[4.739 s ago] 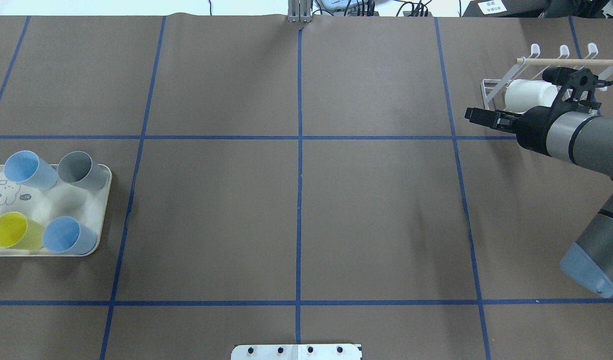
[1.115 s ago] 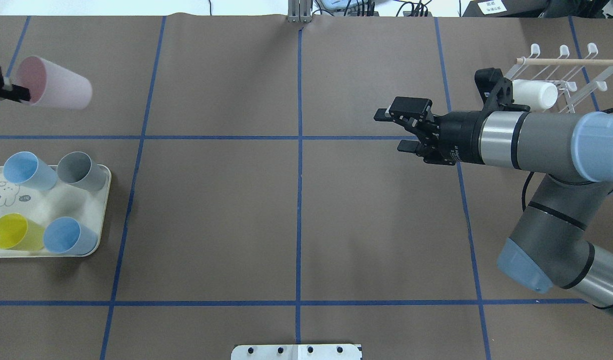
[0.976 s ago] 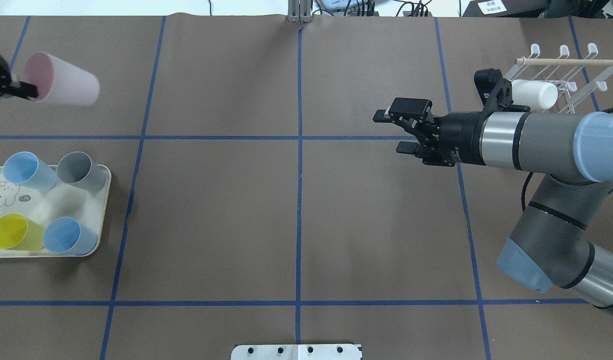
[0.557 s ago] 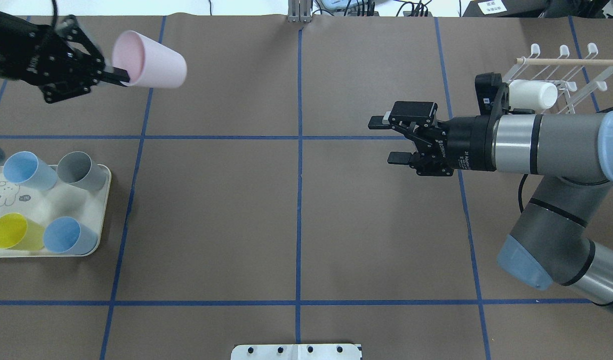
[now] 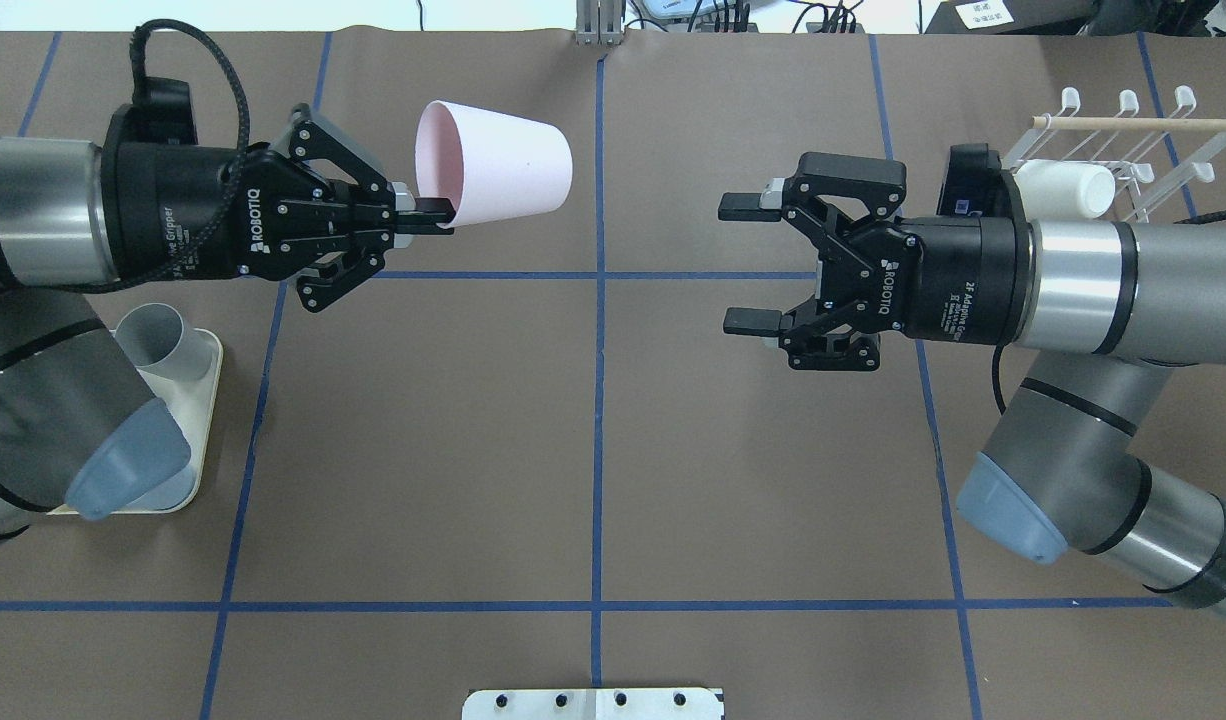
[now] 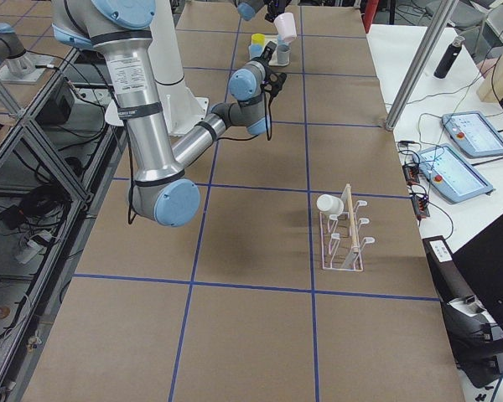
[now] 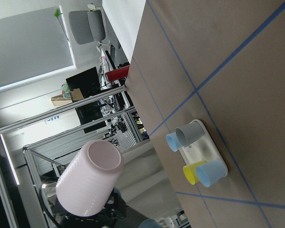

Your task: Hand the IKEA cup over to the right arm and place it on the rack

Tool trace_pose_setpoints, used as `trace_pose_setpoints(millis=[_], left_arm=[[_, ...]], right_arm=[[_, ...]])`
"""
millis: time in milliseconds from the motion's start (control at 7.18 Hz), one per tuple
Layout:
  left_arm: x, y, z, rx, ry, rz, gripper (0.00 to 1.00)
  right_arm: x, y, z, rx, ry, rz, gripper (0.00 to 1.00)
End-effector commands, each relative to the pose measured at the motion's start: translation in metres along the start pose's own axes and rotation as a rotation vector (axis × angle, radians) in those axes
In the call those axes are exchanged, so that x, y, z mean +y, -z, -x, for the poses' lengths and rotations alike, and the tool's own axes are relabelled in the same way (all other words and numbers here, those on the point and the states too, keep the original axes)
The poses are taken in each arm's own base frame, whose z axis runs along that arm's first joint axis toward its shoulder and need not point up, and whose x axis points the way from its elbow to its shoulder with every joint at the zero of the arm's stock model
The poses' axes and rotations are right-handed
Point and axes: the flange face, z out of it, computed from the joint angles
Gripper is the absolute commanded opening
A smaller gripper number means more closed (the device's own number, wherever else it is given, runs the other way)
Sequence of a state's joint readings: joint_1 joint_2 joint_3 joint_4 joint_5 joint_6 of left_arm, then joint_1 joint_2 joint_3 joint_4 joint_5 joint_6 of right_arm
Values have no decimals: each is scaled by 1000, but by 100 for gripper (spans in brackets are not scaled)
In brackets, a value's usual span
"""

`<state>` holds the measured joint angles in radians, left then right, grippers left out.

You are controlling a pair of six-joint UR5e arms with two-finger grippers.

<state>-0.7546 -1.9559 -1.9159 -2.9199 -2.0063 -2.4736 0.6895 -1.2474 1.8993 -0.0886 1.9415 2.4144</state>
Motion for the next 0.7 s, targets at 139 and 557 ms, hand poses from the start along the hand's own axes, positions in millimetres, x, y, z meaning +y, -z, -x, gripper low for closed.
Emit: trace_pose_setpoints(millis=[139, 557], left_arm=[[24, -12, 4, 84, 95, 99, 0], [34, -26, 4, 82, 115, 130, 0]], right_arm=[[13, -12, 6, -107, -127, 26, 99], [30, -25, -10, -160, -157, 66, 99]])
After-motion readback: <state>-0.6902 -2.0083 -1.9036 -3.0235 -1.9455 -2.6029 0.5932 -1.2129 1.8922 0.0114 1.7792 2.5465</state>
